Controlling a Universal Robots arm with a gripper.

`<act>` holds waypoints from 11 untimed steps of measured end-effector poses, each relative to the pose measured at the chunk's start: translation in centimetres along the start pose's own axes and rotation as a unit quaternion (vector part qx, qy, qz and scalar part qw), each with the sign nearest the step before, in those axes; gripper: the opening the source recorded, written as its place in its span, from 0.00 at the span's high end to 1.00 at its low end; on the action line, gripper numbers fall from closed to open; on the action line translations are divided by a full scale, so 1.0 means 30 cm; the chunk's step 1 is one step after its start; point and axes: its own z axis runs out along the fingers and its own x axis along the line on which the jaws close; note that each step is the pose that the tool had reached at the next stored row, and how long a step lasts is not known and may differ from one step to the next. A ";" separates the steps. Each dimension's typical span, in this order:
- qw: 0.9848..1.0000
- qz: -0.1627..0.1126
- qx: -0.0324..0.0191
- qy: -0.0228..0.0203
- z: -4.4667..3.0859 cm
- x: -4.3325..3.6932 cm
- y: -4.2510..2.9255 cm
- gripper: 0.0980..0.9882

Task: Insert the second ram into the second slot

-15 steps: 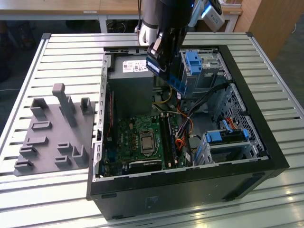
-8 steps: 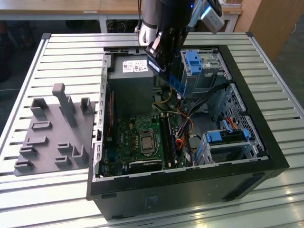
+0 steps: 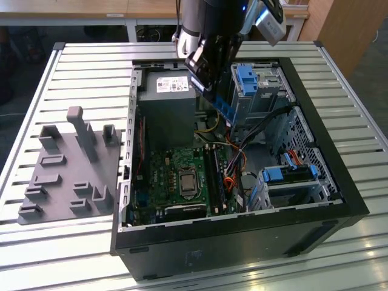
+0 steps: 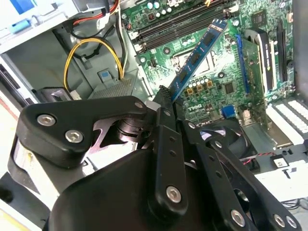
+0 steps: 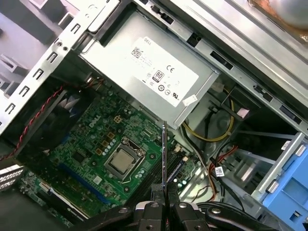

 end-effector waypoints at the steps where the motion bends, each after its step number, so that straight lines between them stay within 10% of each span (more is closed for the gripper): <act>1: 1.000 0.005 0.000 0.000 0.000 0.000 0.000 0.96; 11: 0.999 0.034 0.001 -0.001 0.000 0.020 -0.027 0.96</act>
